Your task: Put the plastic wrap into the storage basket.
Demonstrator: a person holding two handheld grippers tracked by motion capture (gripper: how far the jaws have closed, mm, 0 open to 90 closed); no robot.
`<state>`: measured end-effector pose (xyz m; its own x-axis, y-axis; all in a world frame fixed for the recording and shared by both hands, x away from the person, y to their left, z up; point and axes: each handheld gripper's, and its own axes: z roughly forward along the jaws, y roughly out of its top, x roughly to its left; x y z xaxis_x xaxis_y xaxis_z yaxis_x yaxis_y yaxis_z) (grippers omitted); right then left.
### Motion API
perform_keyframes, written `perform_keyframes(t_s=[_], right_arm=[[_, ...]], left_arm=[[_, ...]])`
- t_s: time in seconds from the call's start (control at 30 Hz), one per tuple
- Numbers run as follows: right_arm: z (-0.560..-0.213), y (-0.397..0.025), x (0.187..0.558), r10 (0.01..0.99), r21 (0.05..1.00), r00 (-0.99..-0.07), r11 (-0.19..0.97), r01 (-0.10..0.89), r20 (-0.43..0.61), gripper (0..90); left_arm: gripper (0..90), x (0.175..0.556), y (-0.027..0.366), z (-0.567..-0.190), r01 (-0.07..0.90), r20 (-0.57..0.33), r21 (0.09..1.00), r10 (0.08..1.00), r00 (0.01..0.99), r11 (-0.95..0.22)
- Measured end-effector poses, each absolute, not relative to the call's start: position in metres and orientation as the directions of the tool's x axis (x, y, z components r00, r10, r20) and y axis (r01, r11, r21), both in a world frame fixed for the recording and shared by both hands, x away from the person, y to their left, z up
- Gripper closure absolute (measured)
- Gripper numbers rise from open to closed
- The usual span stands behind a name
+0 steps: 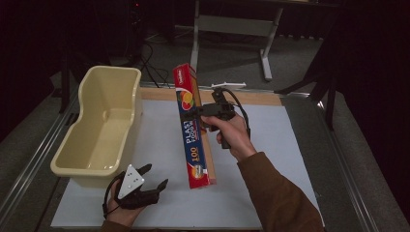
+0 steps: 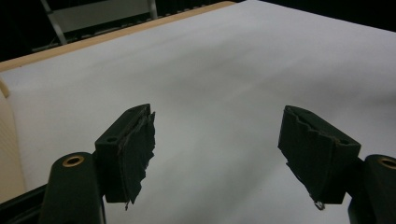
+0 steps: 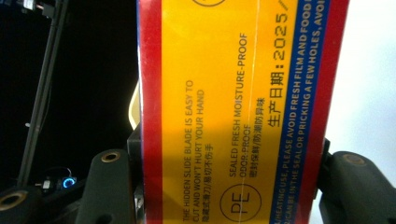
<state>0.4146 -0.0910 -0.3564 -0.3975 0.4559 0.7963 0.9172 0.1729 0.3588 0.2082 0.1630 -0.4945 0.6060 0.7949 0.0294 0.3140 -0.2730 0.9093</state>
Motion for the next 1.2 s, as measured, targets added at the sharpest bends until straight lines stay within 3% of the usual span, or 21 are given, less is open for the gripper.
perform_keyframes(t_s=[0.6,1.2], right_arm=[[-0.337,-0.049,0.442,0.410,0.352,-0.382,0.149,0.924,0.828,41.2],[-0.338,0.008,0.466,0.451,0.338,-0.327,0.058,0.939,0.831,41.2]], left_arm=[[26.6,0.210,0.160,-0.496,0.305,0.042,0.906,0.782,0.622,-0.292],[26.6,0.212,0.160,-0.499,0.310,0.055,0.901,0.788,0.613,-0.304]])
